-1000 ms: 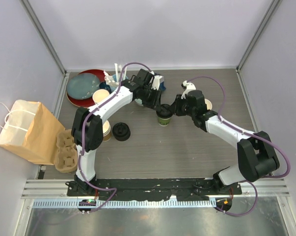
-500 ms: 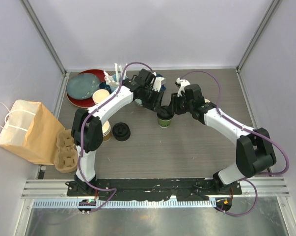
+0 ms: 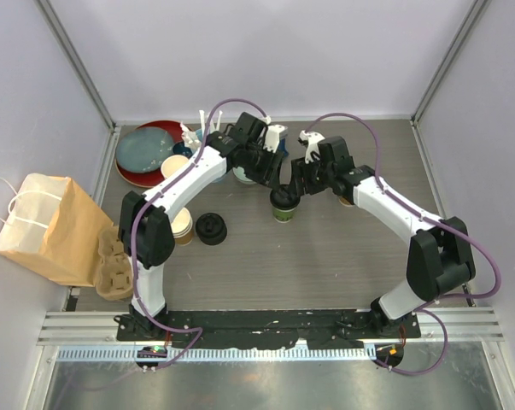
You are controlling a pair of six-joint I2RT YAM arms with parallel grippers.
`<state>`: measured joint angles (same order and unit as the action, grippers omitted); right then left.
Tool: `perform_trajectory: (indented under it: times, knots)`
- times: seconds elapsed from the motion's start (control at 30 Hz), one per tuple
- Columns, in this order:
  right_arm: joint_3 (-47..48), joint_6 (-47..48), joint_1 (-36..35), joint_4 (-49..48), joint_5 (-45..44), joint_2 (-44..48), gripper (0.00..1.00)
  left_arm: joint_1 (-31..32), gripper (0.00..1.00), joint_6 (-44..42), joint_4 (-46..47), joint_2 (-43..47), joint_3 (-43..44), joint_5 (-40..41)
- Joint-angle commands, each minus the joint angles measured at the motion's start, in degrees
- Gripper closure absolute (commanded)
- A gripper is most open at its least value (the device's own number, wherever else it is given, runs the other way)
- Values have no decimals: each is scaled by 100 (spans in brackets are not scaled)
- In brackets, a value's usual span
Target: Pack the takeout coffee
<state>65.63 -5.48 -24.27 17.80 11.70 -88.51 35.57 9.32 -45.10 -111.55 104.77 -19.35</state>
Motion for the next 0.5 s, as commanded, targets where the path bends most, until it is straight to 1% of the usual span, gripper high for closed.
perform_trajectory:
  times: [0.0,0.07,0.13,0.17,0.23,0.27,0.3,0.33,0.37,0.4,0.43,0.47]
  knots:
    - [345,249,-25,127,218,220,41,-6,54,-124,-16,142,254,-24]
    - [381,415,-25,197,306,272,41,-41,54,-132,-51,125,281,-51]
    - [372,660,-25,224,577,457,42,-85,54,-124,-78,142,324,-156]
    - [346,1010,-25,198,744,553,42,-138,54,-150,-104,159,325,-174]
    - [206,1564,-25,58,1524,868,42,-200,53,-246,-148,247,342,-226]
    - [127,2228,-25,-4,1850,984,42,-261,52,-308,-192,274,334,-235]
    - [-22,2574,-25,-66,2245,1054,42,-287,51,-386,-244,300,333,-235]
    - [-58,2795,-16,-284,2309,1168,42,-314,50,-457,-306,352,342,-253]
    - [-50,3032,-16,-303,2345,1187,42,-375,49,-579,-419,388,325,-297]
    - [37,3905,-7,-243,2458,1187,42,-428,48,-624,-464,432,264,-375]
    - [116,4410,-7,141,2781,1170,41,-481,46,-659,-482,493,202,-454]
    - [213,4998,-7,423,3011,1074,39,-585,42,-738,-499,641,132,-629]
